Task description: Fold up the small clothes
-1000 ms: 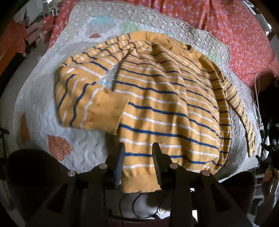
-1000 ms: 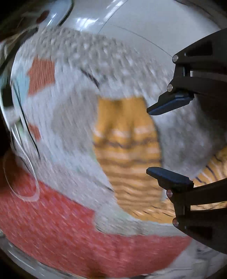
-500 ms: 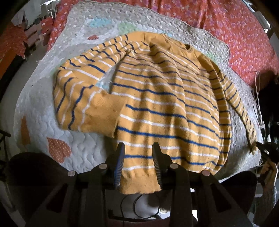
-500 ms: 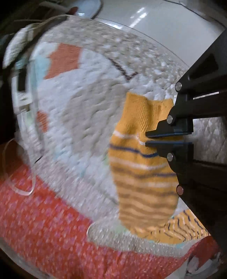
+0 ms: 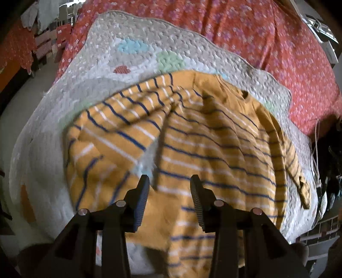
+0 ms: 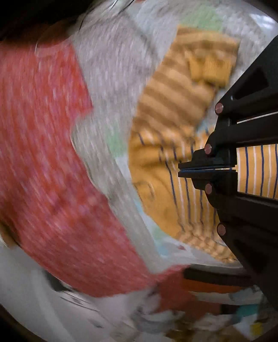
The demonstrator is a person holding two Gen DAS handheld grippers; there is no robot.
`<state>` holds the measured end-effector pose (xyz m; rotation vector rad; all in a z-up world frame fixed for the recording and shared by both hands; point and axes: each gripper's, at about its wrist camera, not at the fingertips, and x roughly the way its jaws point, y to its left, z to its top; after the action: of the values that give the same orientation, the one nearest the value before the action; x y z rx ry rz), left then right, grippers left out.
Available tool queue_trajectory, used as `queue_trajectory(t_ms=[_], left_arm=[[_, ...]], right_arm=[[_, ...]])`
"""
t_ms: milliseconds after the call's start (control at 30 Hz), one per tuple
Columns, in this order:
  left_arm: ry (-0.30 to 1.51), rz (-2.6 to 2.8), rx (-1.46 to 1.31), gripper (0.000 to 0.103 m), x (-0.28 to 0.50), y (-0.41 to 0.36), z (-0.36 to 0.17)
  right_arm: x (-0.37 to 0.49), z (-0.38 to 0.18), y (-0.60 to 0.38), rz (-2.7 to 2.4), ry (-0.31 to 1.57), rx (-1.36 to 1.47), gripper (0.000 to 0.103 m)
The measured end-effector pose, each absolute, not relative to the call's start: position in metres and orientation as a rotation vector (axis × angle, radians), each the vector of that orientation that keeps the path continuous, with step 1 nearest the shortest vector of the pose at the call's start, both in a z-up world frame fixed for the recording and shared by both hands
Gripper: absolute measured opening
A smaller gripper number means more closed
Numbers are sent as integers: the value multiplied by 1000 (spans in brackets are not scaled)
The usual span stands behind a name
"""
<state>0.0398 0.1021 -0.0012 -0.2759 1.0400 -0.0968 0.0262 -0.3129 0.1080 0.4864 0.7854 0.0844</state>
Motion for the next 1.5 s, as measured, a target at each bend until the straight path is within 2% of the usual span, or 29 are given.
queue_trajectory(t_ms=[67, 133, 167, 200, 267, 433, 567, 600, 633, 667, 733, 933, 1100, 1333, 1500], left_arm=[[1024, -121, -299, 41, 42, 111, -2], [994, -147, -303, 48, 38, 120, -6], [987, -151, -302, 51, 36, 123, -10], [992, -149, -308, 52, 36, 126, -16], [1022, -152, -338, 52, 39, 129, -28], [1039, -190, -384, 52, 46, 122, -38], [1041, -188, -295, 52, 45, 103, -40], [1036, -179, -256, 52, 44, 98, -40], [1032, -172, -224, 52, 42, 93, -40], [1030, -169, -209, 52, 42, 92, -40], [1027, -171, -199, 52, 40, 91, -40], [1034, -200, -340, 52, 45, 106, -41], [1041, -231, -496, 52, 49, 125, -42], [1009, -209, -565, 52, 50, 144, -36], [1000, -207, -602, 52, 54, 154, -36]], right_arm=[[24, 103, -317, 24, 799, 445, 3], [17, 94, -335, -90, 823, 376, 10], [9, 88, -346, -135, 838, 346, 28], [2, 81, -356, -175, 859, 319, 50], [-8, 69, -370, -222, 906, 284, 60], [-11, 11, -395, -283, 991, 312, 60], [1, -19, -390, -321, 1013, 230, 60], [5, -28, -392, -343, 1031, 211, 57], [6, -36, -396, -367, 1054, 222, 45], [4, -38, -399, -379, 1053, 244, 20], [-4, -29, -407, -403, 1016, 314, 10], [-3, 33, -386, -257, 868, 458, 9], [51, 61, -306, 31, 871, 520, 9], [137, 32, -147, 270, 996, 444, 9], [174, -5, -76, 303, 1076, 367, 10]])
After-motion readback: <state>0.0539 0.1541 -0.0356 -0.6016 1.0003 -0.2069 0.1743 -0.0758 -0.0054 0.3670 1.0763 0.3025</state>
